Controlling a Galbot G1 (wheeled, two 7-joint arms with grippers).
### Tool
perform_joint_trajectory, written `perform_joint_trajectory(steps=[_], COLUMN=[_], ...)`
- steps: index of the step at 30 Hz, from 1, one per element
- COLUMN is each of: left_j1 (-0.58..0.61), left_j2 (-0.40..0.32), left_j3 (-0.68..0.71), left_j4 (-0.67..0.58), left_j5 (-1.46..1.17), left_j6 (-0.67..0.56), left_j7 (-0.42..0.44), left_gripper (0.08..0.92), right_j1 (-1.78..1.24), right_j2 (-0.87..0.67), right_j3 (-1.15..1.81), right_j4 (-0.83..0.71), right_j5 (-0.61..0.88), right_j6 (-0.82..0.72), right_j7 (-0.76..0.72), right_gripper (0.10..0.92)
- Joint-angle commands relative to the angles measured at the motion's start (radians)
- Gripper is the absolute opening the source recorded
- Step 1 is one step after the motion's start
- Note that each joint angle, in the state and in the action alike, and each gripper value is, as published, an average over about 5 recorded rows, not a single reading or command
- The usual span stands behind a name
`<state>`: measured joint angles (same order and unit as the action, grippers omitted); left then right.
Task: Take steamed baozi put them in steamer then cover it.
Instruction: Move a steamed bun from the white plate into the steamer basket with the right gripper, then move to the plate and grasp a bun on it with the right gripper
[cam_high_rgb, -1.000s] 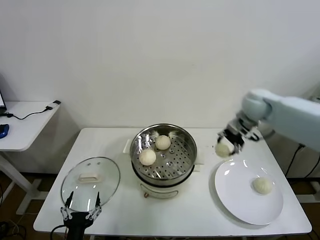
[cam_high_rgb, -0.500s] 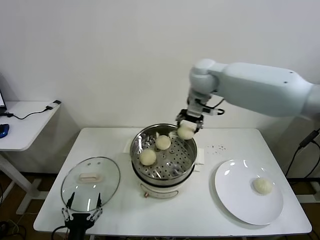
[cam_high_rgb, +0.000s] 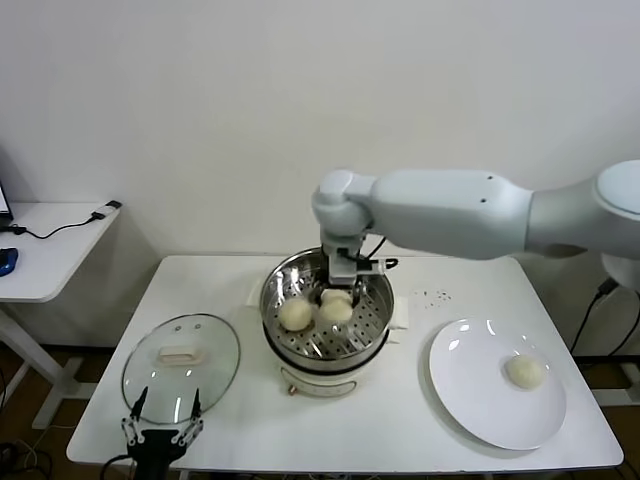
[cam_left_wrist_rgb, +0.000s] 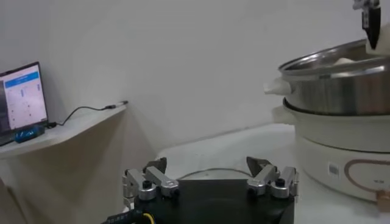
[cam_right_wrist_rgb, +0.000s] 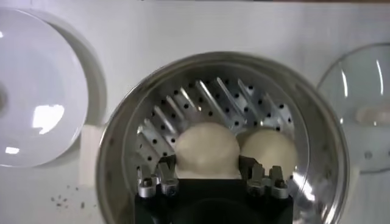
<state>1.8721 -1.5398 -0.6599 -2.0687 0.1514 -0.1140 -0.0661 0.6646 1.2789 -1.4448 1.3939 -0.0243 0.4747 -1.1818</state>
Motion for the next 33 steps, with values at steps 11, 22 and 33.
perform_joint_trajectory(steps=[11,22,33], left_j1=[-0.004,-0.005,0.004], left_j2=[0.0,-0.001,-0.002], left_j3=[-0.001,-0.001,0.002], left_j4=[0.016,0.017,0.012], left_j5=[0.003,0.003,0.007], left_j6=[0.001,-0.001,-0.008], left_j7=[0.003,0.002,-0.002], left_gripper=[0.823,0.823,0.823], right_j1=[-0.073,-0.028,0.19], right_j2=[0.046,0.014,-0.229], right_j3=[-0.018,0.02,-0.101], right_j4=[0.008,0.007,-0.034], right_j5=[0.007,0.024,0.305], right_j6=[0.005,0.028,-0.277], right_j7=[0.0,-0.039,0.158], right_gripper=[0.68,0.819,0.823])
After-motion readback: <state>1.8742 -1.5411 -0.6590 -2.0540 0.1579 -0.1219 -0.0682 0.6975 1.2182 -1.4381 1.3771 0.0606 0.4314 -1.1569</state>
